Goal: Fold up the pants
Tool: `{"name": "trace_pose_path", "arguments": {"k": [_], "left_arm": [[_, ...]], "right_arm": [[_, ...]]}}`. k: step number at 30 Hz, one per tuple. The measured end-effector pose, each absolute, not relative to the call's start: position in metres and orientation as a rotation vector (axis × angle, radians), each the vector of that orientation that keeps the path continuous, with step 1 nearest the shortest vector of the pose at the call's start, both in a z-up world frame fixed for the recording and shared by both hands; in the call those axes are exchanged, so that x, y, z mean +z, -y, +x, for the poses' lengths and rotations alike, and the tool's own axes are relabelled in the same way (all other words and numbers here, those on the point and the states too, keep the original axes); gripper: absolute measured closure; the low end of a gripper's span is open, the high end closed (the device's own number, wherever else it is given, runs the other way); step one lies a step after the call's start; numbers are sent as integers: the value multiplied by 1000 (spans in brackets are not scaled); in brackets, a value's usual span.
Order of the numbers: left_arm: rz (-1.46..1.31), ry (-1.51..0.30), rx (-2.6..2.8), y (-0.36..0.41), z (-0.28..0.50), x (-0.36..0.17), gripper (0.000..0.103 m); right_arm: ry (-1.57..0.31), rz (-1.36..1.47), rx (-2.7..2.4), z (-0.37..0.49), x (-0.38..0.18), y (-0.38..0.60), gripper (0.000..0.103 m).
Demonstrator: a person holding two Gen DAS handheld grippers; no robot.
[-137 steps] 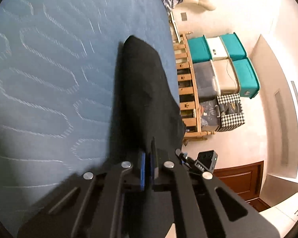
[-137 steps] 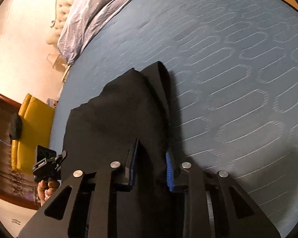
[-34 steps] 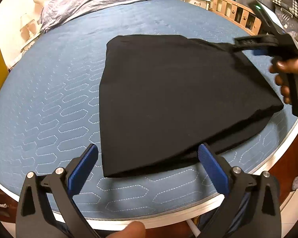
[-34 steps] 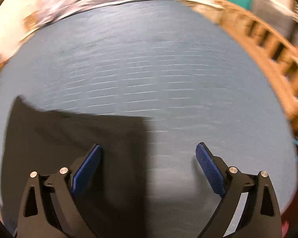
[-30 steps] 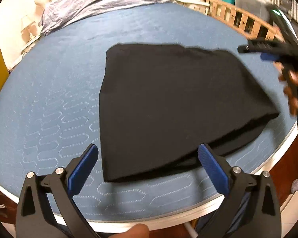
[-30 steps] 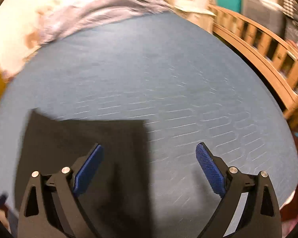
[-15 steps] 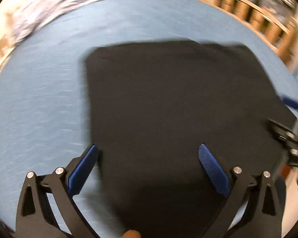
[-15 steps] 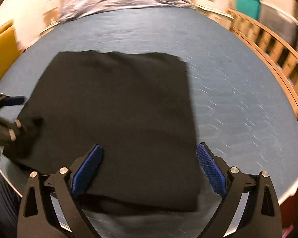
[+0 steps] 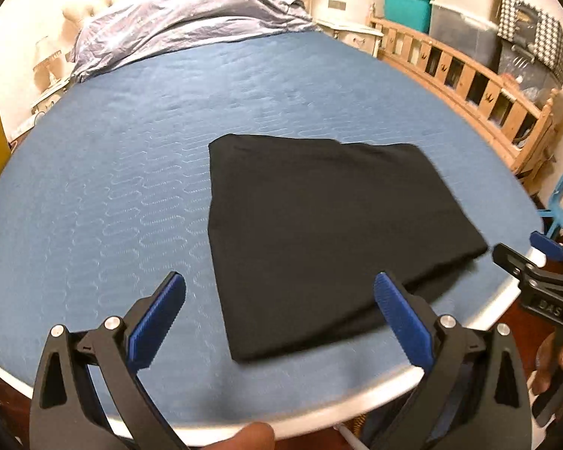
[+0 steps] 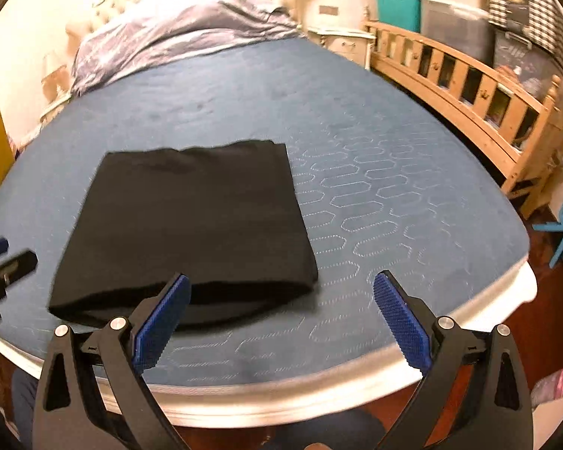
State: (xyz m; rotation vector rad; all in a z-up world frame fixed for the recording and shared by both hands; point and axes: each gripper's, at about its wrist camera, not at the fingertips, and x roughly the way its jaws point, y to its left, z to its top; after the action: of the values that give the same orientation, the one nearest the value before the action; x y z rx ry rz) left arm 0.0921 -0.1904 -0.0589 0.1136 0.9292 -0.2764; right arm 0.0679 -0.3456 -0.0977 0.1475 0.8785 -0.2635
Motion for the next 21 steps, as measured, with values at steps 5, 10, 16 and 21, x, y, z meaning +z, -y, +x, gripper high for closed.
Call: {"name": "trace_pose_path", "arguments": {"k": [5, 10, 16, 21], "left_arm": [[126, -917, -281, 186, 47, -39, 2], [142, -926, -281, 178, 21, -27, 2], [134, -912, -283, 172, 18, -19, 2], [129, -915, -299, 174, 20, -18, 2]], "right_arm": [[-844, 156, -264, 47, -79, 319, 8], [-830, 109, -264, 35, -65, 301, 8], [-850, 110, -257, 34, -66, 299, 8], [-852, 105, -243, 37, -67, 296, 8]]}}
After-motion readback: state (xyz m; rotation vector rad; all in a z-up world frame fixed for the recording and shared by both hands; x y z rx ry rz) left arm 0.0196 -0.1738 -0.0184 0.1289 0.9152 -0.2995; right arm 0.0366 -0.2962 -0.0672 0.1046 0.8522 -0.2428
